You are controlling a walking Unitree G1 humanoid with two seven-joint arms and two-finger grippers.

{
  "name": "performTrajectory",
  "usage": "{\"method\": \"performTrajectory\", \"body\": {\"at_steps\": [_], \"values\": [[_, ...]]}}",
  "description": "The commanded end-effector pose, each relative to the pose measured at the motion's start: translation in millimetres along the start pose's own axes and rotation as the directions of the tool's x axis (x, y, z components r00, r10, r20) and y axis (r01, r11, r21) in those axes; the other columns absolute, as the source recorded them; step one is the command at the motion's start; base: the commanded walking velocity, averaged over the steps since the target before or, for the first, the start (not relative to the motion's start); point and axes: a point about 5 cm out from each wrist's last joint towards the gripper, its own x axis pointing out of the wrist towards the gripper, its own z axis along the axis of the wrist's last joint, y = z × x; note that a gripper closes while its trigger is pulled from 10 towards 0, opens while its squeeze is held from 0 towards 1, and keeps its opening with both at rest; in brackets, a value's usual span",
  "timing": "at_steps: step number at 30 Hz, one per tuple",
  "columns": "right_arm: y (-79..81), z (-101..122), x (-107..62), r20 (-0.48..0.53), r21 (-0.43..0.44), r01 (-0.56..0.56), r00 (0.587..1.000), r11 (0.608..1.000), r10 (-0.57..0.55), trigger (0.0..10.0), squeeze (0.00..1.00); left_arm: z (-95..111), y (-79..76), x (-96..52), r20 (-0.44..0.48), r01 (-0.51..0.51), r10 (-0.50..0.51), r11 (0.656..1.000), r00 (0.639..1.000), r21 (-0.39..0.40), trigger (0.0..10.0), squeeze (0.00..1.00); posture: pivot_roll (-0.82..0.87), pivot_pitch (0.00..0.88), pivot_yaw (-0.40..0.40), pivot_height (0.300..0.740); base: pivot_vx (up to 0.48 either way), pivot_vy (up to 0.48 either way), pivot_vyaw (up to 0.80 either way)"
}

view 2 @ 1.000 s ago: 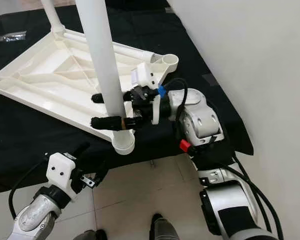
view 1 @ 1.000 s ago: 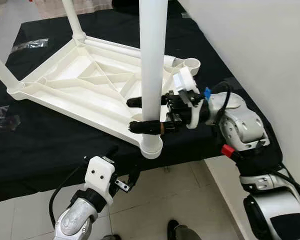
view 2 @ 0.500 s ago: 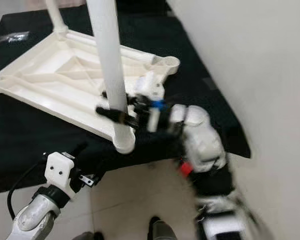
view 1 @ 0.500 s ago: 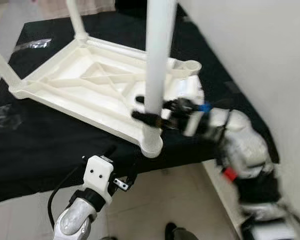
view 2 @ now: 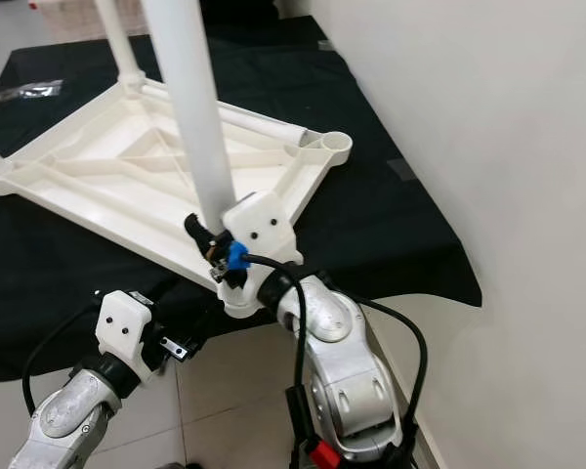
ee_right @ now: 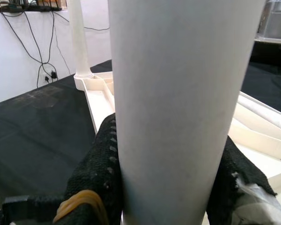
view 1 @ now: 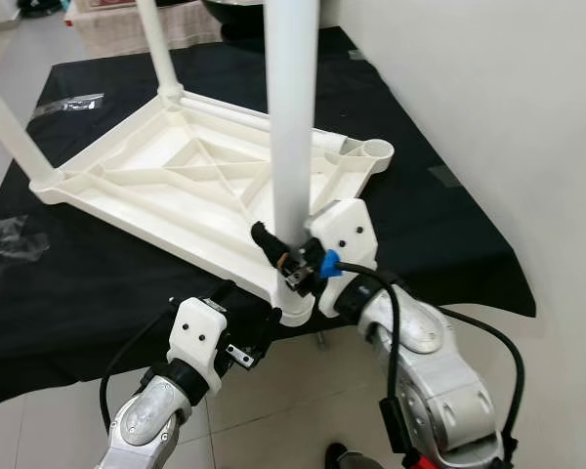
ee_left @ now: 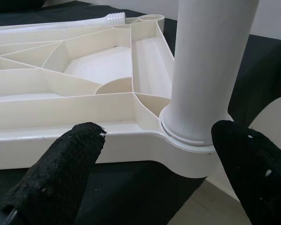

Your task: Building children table

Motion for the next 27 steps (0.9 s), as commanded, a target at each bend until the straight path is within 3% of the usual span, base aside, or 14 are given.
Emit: {"method": "performTrajectory", "body": {"at_steps": [1,2,3,6,9,11,12,13,15,17,21,27], "values": [[-1.3,-40.9,5.9,-0.213,0.043,0.013,0.977,0.999,-0.004,10.0,0.00,-3.6,0.0,-2.1,-0.011,-0.013,0.013,1.000,1.000,0.003,10.0,0.00,0.02,0.235,-0.014,0.740,0.000,0.000,0.00],[-1.3,-40.9,5.9,-0.213,0.043,0.013,0.977,0.999,-0.004,10.0,0.00,-3.6,0.0,-2.1,-0.011,-0.013,0.013,1.000,1.000,0.003,10.0,0.00,0.02,0.235,-0.014,0.740,0.000,0.000,0.00],[-5.4,-28.6,11.5,-0.119,0.082,-0.073,0.990,0.994,0.083,10.0,1.00,-3.3,0.1,-1.7,-0.007,-0.016,0.016,1.000,1.000,0.002,10.0,0.00,0.02,0.233,-0.017,0.740,0.000,0.000,0.00],[-8.2,-18.3,15.4,-0.036,0.052,-0.209,0.977,0.977,0.211,10.0,1.00,-3.0,-0.3,-1.2,-0.005,-0.015,0.015,1.000,1.000,0.000,10.0,0.00,0.02,0.232,-0.018,0.740,0.000,0.000,0.00],[-16.6,-3.2,17.2,0.023,-0.049,-0.427,0.903,0.903,0.429,10.0,1.00,-2.5,-0.8,0.6,-0.002,-0.011,0.011,1.000,1.000,-0.004,10.0,0.00,0.03,0.233,-0.018,0.740,0.000,0.000,0.00],[-19.5,-0.1,17.7,0.030,-0.058,-0.457,0.888,0.888,0.459,10.0,1.00,-2.3,-1.0,1.0,-0.001,-0.009,0.009,1.000,1.000,-0.004,10.0,0.00,0.03,0.233,-0.018,0.740,0.000,0.000,0.00],[-22.3,3.1,18.1,0.037,-0.061,-0.500,0.864,0.864,0.503,10.0,0.75,-2.1,-1.5,1.3,0.000,-0.008,0.008,1.000,1.000,-0.005,10.0,0.00,0.04,0.237,-0.020,0.740,0.000,0.000,0.00],[-27.4,6.8,19.3,0.047,-0.055,-0.559,0.826,0.828,0.561,10.0,0.00,-1.9,-2.1,1.4,0.001,-0.008,0.008,1.000,1.000,-0.007,10.0,0.00,0.04,0.239,-0.021,0.740,0.000,0.000,0.00],[-34.3,11.4,18.9,0.044,-0.062,-0.641,0.764,0.765,0.643,10.0,0.00,-1.5,-3.4,1.0,0.003,-0.007,0.007,1.000,1.000,-0.010,10.0,0.00,0.05,0.240,-0.022,0.740,0.000,0.000,0.00],[-38.3,12.1,18.6,0.028,-0.079,-0.683,0.727,0.727,0.686,10.0,0.00,-1.4,-4.2,0.7,0.004,-0.008,0.008,1.000,1.000,-0.011,10.0,0.00,0.05,0.240,-0.022,0.740,0.000,0.000,0.00],[-51.1,14.5,18.4,0.029,-0.043,-0.787,0.615,0.615,0.788,10.0,0.00,-1.3,-5.9,-1.0,0.004,-0.008,0.008,1.000,1.000,-0.014,10.0,0.00,0.05,0.237,-0.020,0.740,0.000,0.000,0.00],[-63.3,25.0,29.5,0.019,-0.101,-0.803,0.589,0.588,0.808,10.0,0.00,-1.3,-8.2,-3.8,0.000,0.000,0.000,1.000,1.000,-0.024,10.0,0.00,0.07,0.242,-0.017,0.740,0.000,0.000,0.00]]}}
